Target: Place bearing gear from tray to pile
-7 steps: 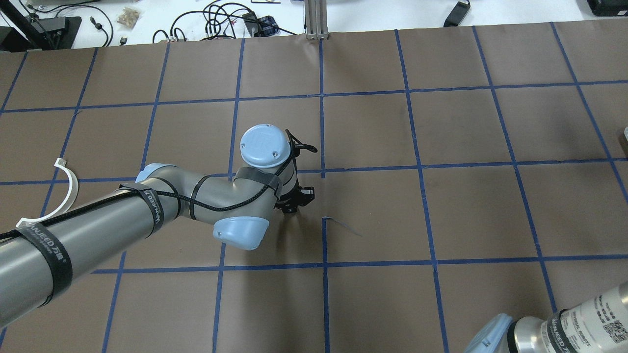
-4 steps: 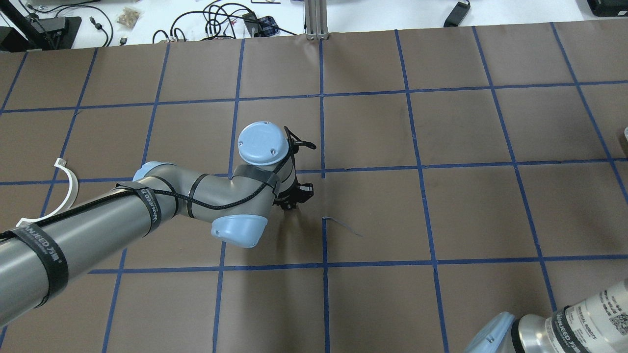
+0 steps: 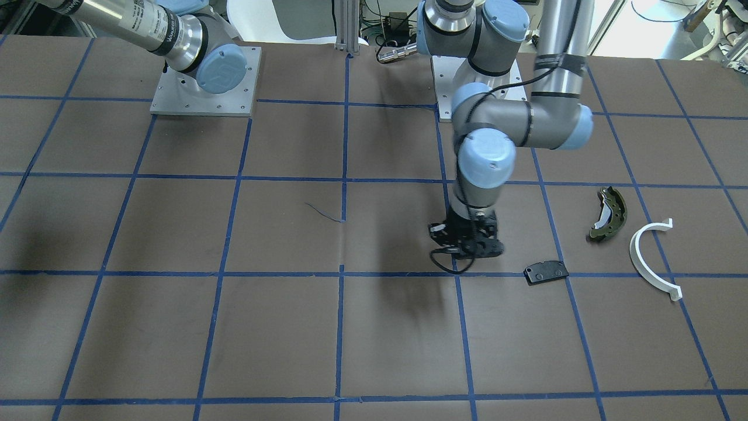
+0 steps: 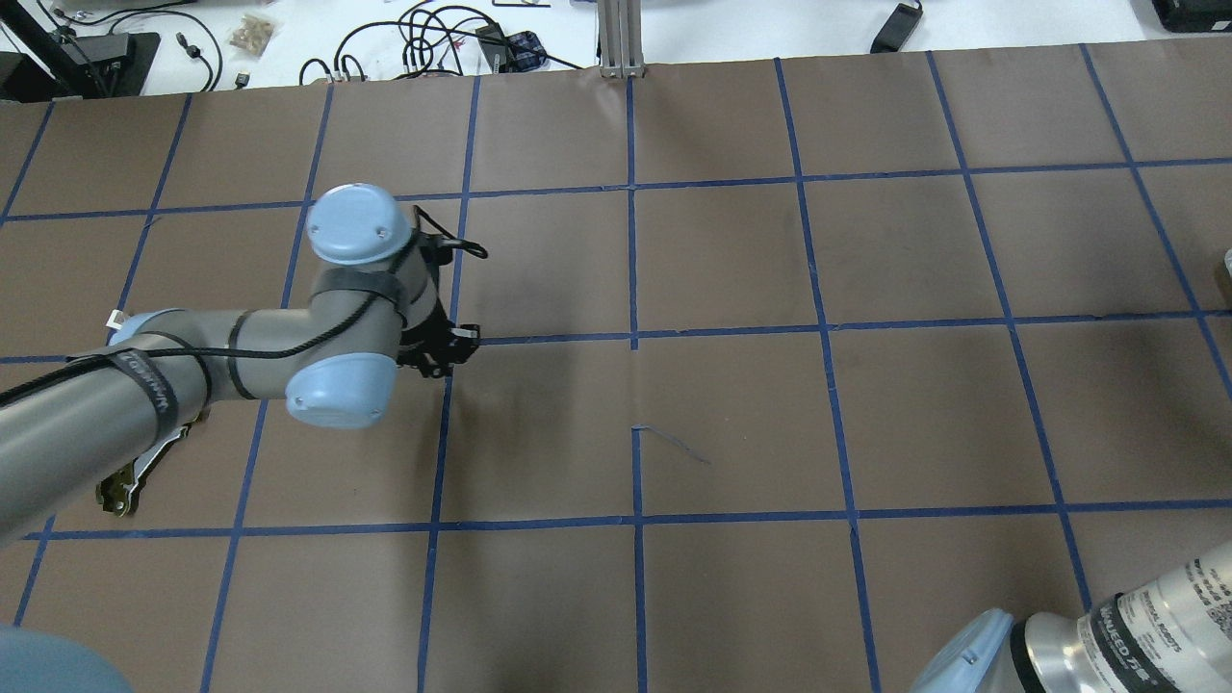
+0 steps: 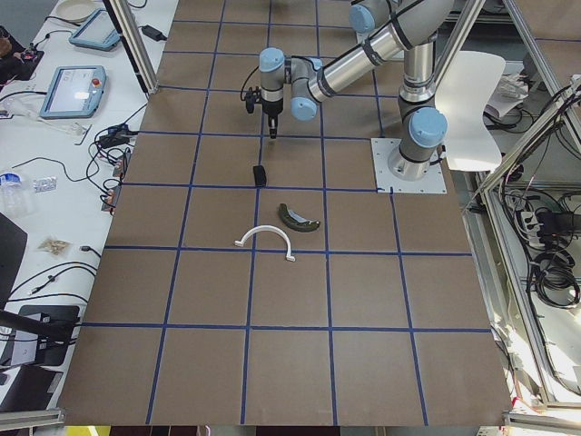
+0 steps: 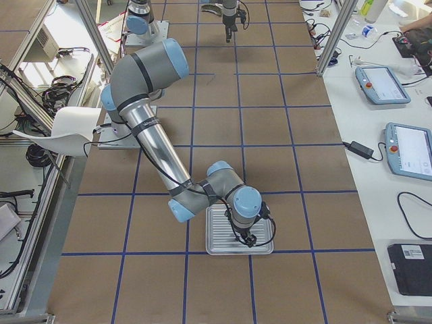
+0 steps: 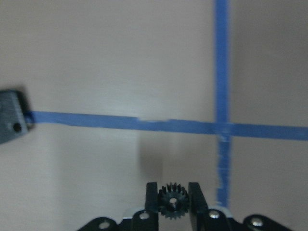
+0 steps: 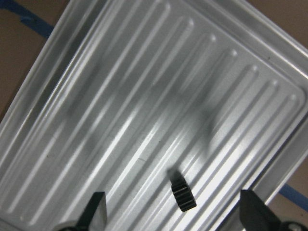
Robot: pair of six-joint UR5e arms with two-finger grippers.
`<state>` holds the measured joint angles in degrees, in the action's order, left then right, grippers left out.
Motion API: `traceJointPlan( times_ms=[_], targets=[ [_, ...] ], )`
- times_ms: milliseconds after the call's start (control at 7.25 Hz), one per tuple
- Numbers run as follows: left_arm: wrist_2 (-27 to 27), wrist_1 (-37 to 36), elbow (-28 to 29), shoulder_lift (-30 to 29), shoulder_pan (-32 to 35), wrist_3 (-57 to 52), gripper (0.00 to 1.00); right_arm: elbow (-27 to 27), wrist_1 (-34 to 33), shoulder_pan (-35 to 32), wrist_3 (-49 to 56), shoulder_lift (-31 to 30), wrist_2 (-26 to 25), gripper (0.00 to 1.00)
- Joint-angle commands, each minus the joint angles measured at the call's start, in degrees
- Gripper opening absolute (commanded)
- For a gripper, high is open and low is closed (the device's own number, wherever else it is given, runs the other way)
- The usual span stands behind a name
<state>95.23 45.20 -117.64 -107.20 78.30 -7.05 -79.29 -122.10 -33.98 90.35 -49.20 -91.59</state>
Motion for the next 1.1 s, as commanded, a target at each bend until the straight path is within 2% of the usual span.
traceJointPlan(
  times_ms=[0, 138, 276, 414, 828, 966],
  targets=[
    [0.5, 0.2, 0.1, 0.3, -6.3, -11.0, 0.00, -0.2, -0.1, 0.1, 0.0, 0.4, -0.1, 0.63],
    [0.4, 0.5, -0.3, 0.5, -9.4, -13.5, 0.00, -0.2, -0.1, 0.1, -0.3, 0.4, -0.1, 0.43],
    [0.3, 0.5, -0.6, 0.4, -11.7, -19.0, 0.00, -0.2, -0.1, 0.2, -0.3, 0.4, -0.1, 0.16],
    [0.3, 0.7, -1.1, 0.4, -12.9, -20.6, 0.00, -0.1, -0.1, 0.1, -0.3, 0.3, -0.1, 0.00],
    [0.1, 0.7, -2.2, 0.8, -11.9, -19.7, 0.00, 0.0, 1.0, -0.2, -1.1, -1.8, -2.2, 0.00],
    [0.0, 0.7, -2.2, 0.9, -11.9, -19.6, 0.99, -0.5, 2.6, -0.7, -1.8, -3.9, -2.5, 0.00]
  ],
)
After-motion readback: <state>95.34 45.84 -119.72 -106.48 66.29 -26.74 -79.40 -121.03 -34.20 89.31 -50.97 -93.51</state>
